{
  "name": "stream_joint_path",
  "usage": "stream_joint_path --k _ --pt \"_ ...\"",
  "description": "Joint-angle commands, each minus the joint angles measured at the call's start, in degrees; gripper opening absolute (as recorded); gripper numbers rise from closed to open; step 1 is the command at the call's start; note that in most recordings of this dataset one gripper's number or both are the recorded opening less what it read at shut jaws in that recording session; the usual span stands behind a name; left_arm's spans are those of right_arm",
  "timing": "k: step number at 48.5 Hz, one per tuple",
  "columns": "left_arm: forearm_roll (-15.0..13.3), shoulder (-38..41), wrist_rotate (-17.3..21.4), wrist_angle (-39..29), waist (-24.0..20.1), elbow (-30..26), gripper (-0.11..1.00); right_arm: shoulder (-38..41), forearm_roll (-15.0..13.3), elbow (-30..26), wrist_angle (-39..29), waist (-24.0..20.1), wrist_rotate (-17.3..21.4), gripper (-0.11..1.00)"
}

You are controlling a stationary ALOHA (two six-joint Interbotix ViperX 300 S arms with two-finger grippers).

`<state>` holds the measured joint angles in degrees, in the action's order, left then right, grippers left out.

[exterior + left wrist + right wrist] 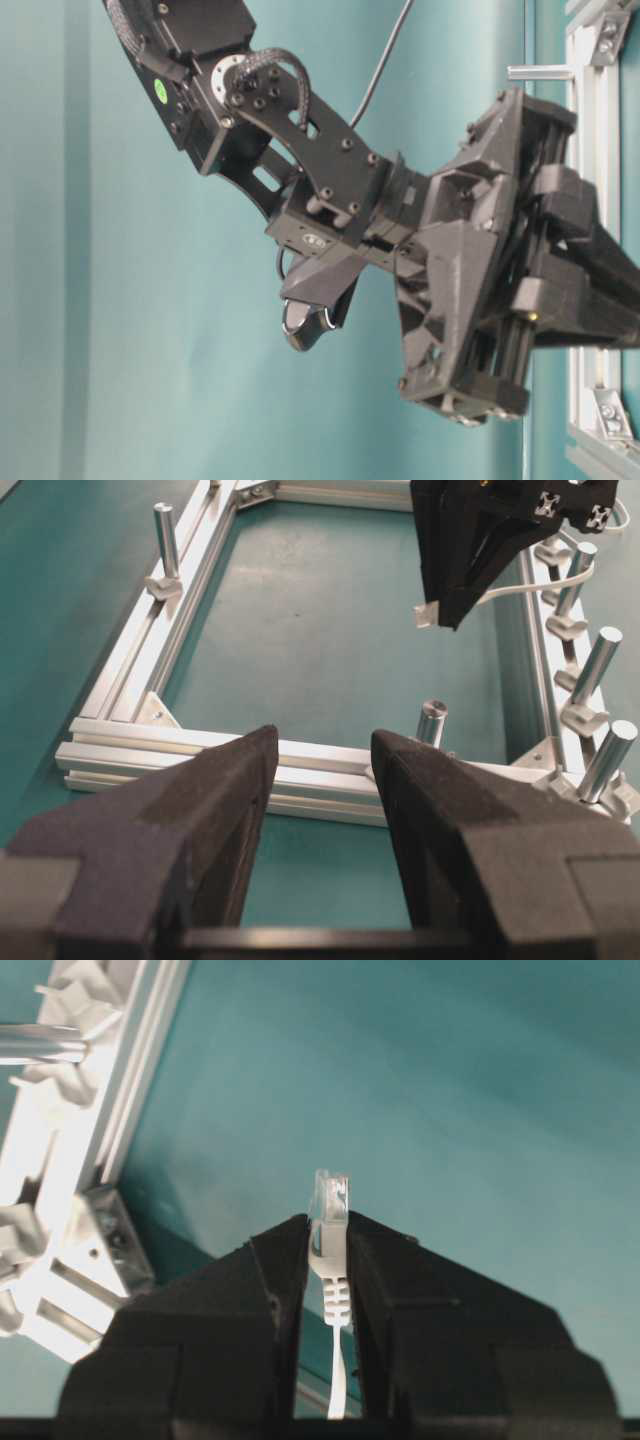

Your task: Move the cable alternately left and right between 8 closely spaced pins so it hooks onto each one.

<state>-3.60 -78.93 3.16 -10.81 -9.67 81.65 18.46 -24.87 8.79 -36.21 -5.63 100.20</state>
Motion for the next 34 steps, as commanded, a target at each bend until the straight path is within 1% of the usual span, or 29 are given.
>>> stream_joint_path --k 1,12,25,34 --pt "0.18 0.7 0.09 0.53 -0.18 -0.53 0.48 -0.62 -0.26 -1.76 1.41 0.53 -0.18 0.15" --pt "0.18 0.7 0.09 0.53 -0.18 -0.53 0.48 2.46 -0.26 -6.15 2.37 1.05 -0.79 0.15" --pt "0.18 0.7 0.09 0.53 -0.18 -0.53 0.48 5.89 -0.09 -12.39 2.02 1.23 -4.66 0.15" --pt "0.18 0.7 0.09 0.53 -0.18 -0.53 0.48 6.68 0.44 -13.62 1.93 1.23 -5.19 0.15"
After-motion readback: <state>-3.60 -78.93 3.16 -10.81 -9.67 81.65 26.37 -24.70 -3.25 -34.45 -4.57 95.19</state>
